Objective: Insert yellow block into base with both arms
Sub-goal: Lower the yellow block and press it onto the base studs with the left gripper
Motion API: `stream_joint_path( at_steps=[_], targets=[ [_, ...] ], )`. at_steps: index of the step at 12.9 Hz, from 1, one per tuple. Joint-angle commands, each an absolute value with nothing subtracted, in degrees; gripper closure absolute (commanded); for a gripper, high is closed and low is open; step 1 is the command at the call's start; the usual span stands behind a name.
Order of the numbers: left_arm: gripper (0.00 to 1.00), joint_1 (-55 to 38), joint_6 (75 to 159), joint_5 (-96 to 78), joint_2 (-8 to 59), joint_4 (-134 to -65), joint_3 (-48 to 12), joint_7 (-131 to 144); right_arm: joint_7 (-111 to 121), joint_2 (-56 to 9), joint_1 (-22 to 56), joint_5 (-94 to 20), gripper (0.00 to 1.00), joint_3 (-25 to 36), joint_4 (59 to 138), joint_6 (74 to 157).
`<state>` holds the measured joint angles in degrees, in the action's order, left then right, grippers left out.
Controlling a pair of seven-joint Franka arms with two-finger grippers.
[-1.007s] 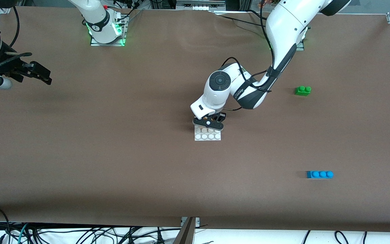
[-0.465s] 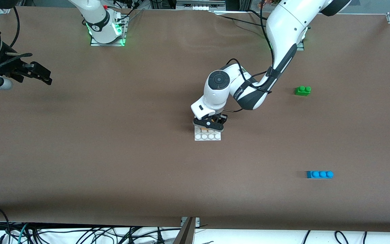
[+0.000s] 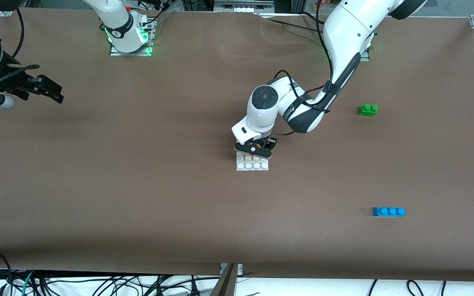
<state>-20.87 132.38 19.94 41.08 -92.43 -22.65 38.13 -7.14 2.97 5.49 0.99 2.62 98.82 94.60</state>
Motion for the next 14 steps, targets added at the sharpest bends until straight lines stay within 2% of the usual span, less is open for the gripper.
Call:
stream_joint_path(
  at_steps=[1, 10, 12, 13, 14],
  targets=[
    [0.5, -21.4, 130.3, 20.9, 42.1, -91.8, -22.6, 38.5, -6.9, 3.3, 5.4, 0.2, 0.0, 2.5, 98.7, 94.6],
    [0.5, -21.9, 130.9, 20.3, 43.4, -91.2, -22.6, 38.4, -6.9, 3.3, 5.4, 0.2, 0.0, 2.5, 98.7, 94.4],
    [0.31, -22.1, 130.9, 20.3, 43.5, -91.2, -22.6, 39.2, -6.9, 3.3, 5.4, 0.1, 0.0, 2.5, 98.7, 94.4],
    [0.27, -22.1, 130.9, 20.3, 43.5, -91.2, -22.6, 39.2, -6.9, 3.3, 5.4, 0.2, 0.0, 2.5, 98.7, 94.4],
    [0.0, -22.1, 130.9, 20.2, 43.4, -91.2, -22.6, 39.3, -6.9, 3.3, 5.4, 0.2, 0.0, 2.5, 98.7, 94.4]
  ],
)
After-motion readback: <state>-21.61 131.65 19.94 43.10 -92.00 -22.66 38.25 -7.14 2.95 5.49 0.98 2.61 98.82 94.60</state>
